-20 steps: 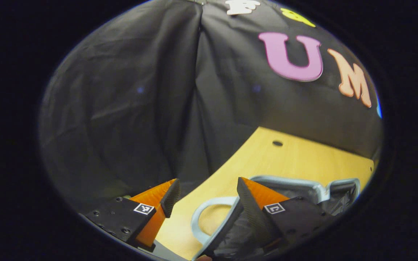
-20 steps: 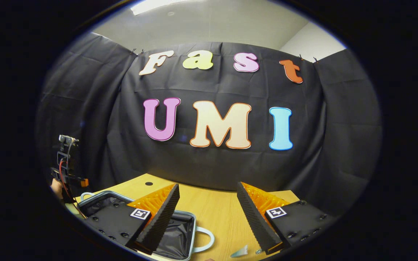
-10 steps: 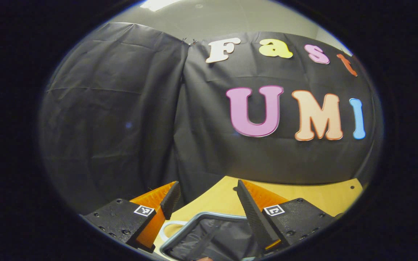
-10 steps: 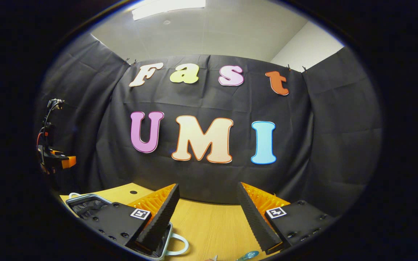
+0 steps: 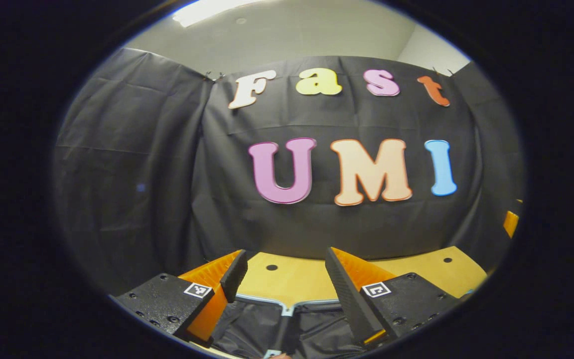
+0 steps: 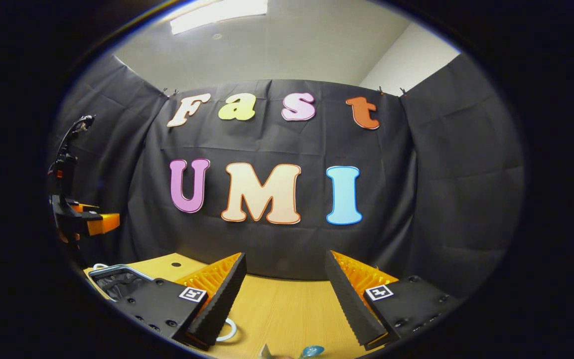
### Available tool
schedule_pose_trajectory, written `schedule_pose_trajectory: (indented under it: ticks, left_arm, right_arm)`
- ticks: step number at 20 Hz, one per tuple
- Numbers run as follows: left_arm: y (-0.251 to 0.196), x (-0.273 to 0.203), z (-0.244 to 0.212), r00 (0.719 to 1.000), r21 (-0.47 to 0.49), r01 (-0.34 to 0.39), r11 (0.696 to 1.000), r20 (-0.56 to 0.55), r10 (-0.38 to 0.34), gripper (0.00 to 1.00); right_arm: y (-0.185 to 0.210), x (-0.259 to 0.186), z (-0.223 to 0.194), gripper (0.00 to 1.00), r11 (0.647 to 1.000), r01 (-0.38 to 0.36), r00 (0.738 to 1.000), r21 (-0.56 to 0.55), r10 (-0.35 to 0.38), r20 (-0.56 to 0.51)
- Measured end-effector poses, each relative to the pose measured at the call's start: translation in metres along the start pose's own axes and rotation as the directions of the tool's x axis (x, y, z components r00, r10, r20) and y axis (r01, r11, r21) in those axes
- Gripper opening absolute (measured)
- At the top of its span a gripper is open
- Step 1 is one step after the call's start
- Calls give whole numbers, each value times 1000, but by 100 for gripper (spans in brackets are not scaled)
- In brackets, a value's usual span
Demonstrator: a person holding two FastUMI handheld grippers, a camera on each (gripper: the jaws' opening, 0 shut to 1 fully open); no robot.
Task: First open the suitcase, pack the skin care products into it, and then close the suitcase.
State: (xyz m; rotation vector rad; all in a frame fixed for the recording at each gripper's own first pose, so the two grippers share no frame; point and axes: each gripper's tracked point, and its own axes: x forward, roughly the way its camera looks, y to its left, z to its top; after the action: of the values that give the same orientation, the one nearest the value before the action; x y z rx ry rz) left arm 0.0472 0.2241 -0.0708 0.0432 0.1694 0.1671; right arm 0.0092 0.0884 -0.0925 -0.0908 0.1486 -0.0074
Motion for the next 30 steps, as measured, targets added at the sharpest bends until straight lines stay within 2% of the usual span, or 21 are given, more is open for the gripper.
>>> schedule_pose_trajectory:
  ticks: [8,14,17,21,30]
  left_arm:
    - [-125,-32,-18,984,-2,171,985,-45,-171,94]
    - [-210,-74,-62,942,-8,299,954,-154,-297,94]
    - [-243,-86,-92,914,-10,348,938,-219,-341,94]
    - [-279,-98,-142,860,-80,389,918,-326,-393,94]
    - [-313,-109,-241,742,-143,404,904,-526,-415,95]
  right_arm:
    - [-55,-13,-18,99,1000,8,1000,11,-8,-27]
    - [-94,-23,-31,99,1000,11,999,17,-10,-52]
    - [-111,-28,-38,99,1000,14,998,15,-13,-64]
    - [-129,-34,-50,100,1000,17,996,9,-17,-90]
    - [-157,-42,-90,99,999,46,981,13,-42,-189]
